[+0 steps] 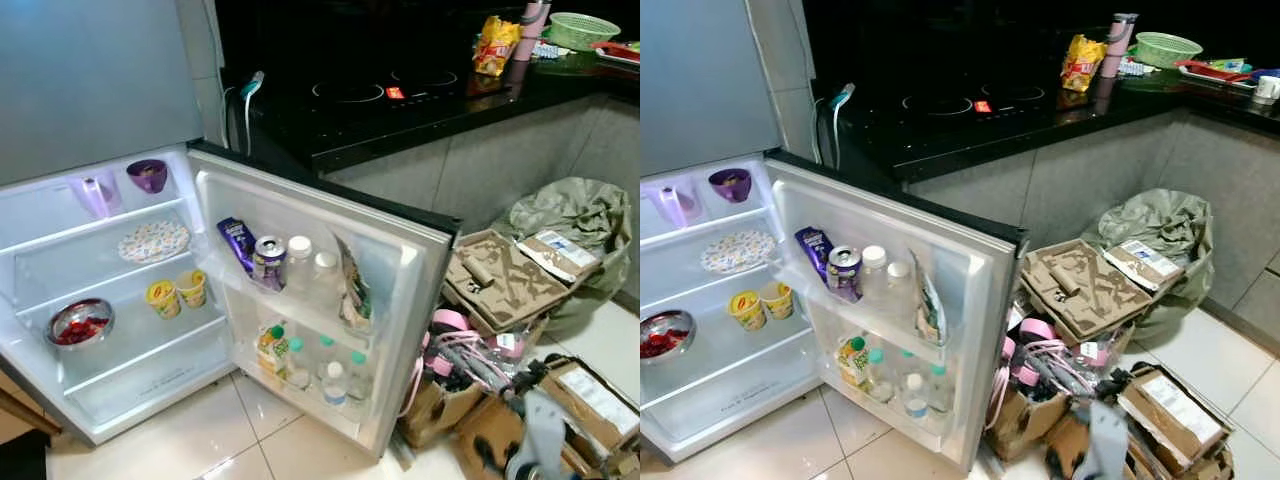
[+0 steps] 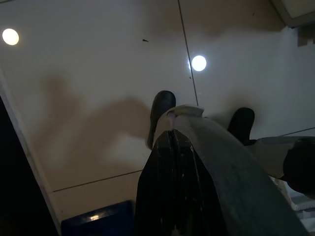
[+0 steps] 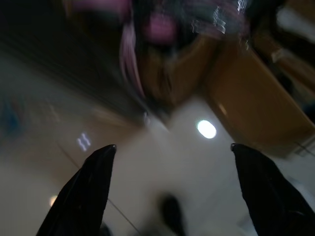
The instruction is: Restocking fridge
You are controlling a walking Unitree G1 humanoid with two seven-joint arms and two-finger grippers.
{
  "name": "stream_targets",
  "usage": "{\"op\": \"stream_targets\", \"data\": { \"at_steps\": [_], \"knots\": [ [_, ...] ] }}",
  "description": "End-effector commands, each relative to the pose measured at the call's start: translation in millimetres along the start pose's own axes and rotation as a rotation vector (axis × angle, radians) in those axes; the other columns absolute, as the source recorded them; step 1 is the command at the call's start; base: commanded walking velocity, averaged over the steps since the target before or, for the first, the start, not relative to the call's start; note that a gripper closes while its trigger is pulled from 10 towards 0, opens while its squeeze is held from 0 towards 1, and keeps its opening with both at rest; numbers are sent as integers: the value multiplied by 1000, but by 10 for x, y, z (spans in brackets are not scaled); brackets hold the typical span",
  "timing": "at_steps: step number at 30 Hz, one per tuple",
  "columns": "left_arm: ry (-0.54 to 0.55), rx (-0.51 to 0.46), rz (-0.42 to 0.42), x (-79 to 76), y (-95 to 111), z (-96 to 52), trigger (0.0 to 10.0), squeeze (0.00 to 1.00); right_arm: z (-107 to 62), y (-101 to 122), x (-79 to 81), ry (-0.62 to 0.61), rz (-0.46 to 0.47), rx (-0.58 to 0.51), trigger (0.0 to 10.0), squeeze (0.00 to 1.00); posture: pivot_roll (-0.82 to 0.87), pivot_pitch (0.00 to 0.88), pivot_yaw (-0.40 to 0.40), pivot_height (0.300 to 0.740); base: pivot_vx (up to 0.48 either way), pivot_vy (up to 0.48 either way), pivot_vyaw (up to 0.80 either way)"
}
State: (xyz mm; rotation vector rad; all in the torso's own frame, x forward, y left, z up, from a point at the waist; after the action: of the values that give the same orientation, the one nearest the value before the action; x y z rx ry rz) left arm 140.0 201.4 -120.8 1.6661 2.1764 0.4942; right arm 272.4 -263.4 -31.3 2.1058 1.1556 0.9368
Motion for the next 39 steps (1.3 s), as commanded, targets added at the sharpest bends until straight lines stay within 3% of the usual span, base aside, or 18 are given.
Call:
{"op": "stream_targets", "data": {
  "at_steps": [1, 2, 4, 5, 7, 11, 12, 13, 17, 21, 25, 26, 27, 29, 31, 35, 39],
  "knots": [
    [19, 12, -9, 64, -31, -11, 10000, 0, 6, 379, -53, -7, 106, -144, 10000, 0, -90, 0, -14, 740, 0, 0, 0],
    [19, 12, -9, 64, -31, -11, 10000, 0, 6, 379, -53, -7, 106, -144, 10000, 0, -90, 0, -14, 740, 0, 0, 0],
    [23, 12, -15, 71, -34, -13, 10000, 0, 6, 666, -41, 4, 181, -235, 10000, 0, -90, 0, -14, 740, 0, 0, 0],
    [23, 12, -15, 71, -34, -13, 10000, 0, 6, 666, -41, 4, 181, -235, 10000, 0, -90, 0, -14, 740, 0, 0, 0],
    [25, 12, -20, 76, -38, -14, 10000, 0, -10, 961, -1, 28, 207, -324, 10000, 0, -90, 0, -14, 740, 0, 0, 0],
    [26, 12, -24, 81, -43, -16, 10000, 0, -51, 1300, 60, 65, 241, -429, 10000, 0, -82, 0, -16, 740, 0, 0, 0],
    [26, 12, -24, 82, -44, -16, 10000, 0, -60, 1355, 78, 77, 255, -448, 5373, 0, -82, 0, -16, 740, 0, 0, 0],
    [26, 11, -28, 82, -43, -16, 10000, 0, -69, 1414, 101, 92, 280, -469, 0, 0, -80, 0, -18, 740, 0, 0, 0],
    [26, 10, -32, 81, -43, -16, 10000, 0, -83, 1543, 201, 146, 329, -513, 0, 0, -79, 0, -21, 740, 0, 0, 0],
    [25, 6, -38, 79, -33, -15, 10000, 0, -83, 1664, 501, 311, 390, -539, 0, 0, -76, 0, -20, 740, 0, 0, 0],
    [24, 4, -40, 78, -26, -13, 10000, 0, -74, 1652, 704, 430, 424, -520, 0, 0, -76, 0, -20, 740, 0, 0, 0],
    [24, 3, -41, 77, -23, -13, 10000, 0, -67, 1619, 810, 487, 418, -495, 549, 0, -76, 0, -20, 740, 0, 0, 0],
    [24, 2, -43, 77, -21, -13, 10000, 0, -65, 1593, 897, 536, 405, -476, 10000, 0, -76, 0, -20, 740, 0, 0, 0],
    [23, 1, -46, 76, -20, -12, 10000, 0, -68, 1551, 1080, 620, 359, -439, 10000, 0, -76, 0, -20, 740, 0, 0, 0],
    [23, 0, -46, 75, -20, -12, 10000, 0, -71, 1543, 1123, 639, 347, -432, 10000, 0, -76, 0, -20, 740, 0, 0, 0],
    [23, 1, -48, 78, -21, -13, 10000, 0, -83, 1478, 1355, 728, 253, -382, 10000, 0, -72, 0, -23, 740, 0, 0, 0],
    [24, 1, -47, 79, -25, -14, 10000, 0, -89, 1458, 1428, 753, 231, -370, 10000, 0, -72, 0, -23, 740, 0, 0, 0]
  ]
}}
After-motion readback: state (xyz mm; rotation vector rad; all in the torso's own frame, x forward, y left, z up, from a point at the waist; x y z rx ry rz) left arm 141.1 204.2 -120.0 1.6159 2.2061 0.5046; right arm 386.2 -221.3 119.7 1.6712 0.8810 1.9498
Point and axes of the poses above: a point about 5 cm out from each wrist's last joint towards the gripper, its own z axis pointing out of the wrist towards the gripper, its own y axis along the axis of the wrist's last joint, x = y × z, the point moved 2 cm from there along z, pointing out of the wrist towards the gripper, and after that the axes turned 5 degrees about z, right-handed, at the moved point
